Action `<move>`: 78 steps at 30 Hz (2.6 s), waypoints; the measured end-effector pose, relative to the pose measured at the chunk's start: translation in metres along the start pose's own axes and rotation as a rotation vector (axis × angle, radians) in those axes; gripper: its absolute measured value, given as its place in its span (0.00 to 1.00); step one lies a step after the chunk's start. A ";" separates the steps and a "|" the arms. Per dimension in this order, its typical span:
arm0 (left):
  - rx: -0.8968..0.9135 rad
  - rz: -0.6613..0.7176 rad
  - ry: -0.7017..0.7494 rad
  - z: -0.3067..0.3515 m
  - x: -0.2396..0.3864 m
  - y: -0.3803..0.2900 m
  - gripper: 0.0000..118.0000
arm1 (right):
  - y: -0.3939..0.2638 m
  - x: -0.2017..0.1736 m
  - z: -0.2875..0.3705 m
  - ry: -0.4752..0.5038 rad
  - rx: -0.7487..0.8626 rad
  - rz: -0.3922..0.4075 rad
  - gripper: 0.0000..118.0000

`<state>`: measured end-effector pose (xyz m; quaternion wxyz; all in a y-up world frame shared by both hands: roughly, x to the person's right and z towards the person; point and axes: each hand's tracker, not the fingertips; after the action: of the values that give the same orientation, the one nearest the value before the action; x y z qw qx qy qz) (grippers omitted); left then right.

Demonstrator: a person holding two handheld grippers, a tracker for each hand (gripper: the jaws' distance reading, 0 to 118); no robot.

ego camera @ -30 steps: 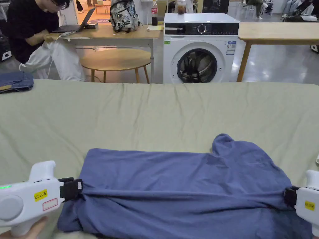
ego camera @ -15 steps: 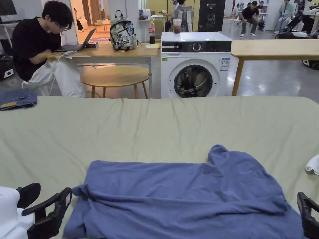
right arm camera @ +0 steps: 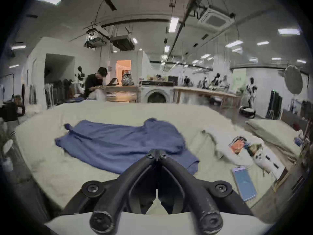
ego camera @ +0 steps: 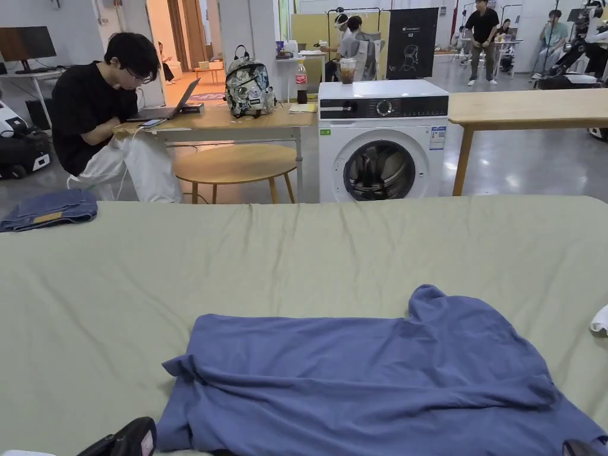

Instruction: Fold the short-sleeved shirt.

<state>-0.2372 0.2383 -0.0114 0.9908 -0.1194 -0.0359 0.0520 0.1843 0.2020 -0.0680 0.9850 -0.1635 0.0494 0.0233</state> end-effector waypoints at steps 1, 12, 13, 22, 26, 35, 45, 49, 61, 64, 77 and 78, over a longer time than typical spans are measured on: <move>-0.006 -0.001 -0.004 0.000 -0.003 -0.001 0.00 | -0.004 -0.004 0.003 -0.016 0.025 0.002 0.00; -0.329 0.064 -0.002 -0.126 -0.064 -0.025 0.51 | -0.007 -0.001 -0.012 0.036 -0.012 -0.070 0.00; -0.388 0.085 0.009 -0.149 -0.073 -0.031 0.51 | -0.009 0.003 -0.015 0.047 -0.026 -0.083 0.00; -0.568 0.138 0.088 -0.245 -0.097 -0.082 0.20 | -0.029 0.049 -0.031 -0.025 -0.127 -0.175 0.00; -0.645 0.057 0.085 -0.251 -0.086 -0.079 0.03 | -0.018 0.067 -0.057 -0.060 -0.149 -0.189 0.30; -0.677 -0.017 0.087 -0.247 -0.065 -0.074 0.03 | -0.023 0.127 -0.216 -0.124 -0.484 -0.408 0.23; -0.480 0.130 0.019 -0.199 -0.084 -0.038 0.02 | 0.003 0.101 -0.191 -0.123 -0.450 -0.213 0.06; -0.434 0.188 -0.080 -0.153 -0.087 0.003 0.02 | 0.029 0.101 -0.149 -0.108 -0.375 -0.219 0.06; -0.513 0.170 -0.059 -0.029 -0.102 -0.064 0.02 | -0.043 0.079 -0.018 -0.129 -0.441 -0.173 0.06; -0.519 0.139 -0.056 -0.022 -0.097 -0.091 0.31 | -0.063 0.070 -0.012 -0.141 -0.431 -0.148 0.24; -0.176 0.048 0.019 0.024 -0.048 -0.018 0.46 | -0.027 0.054 0.033 -0.092 -0.140 -0.061 0.46; -0.166 0.027 0.028 0.021 -0.041 -0.010 0.46 | -0.015 0.042 0.032 -0.065 -0.123 -0.037 0.46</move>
<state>-0.2785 0.2291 0.0090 0.9771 -0.2025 -0.0248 0.0604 0.2302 0.1997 -0.0375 0.9745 -0.2238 0.0128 0.0134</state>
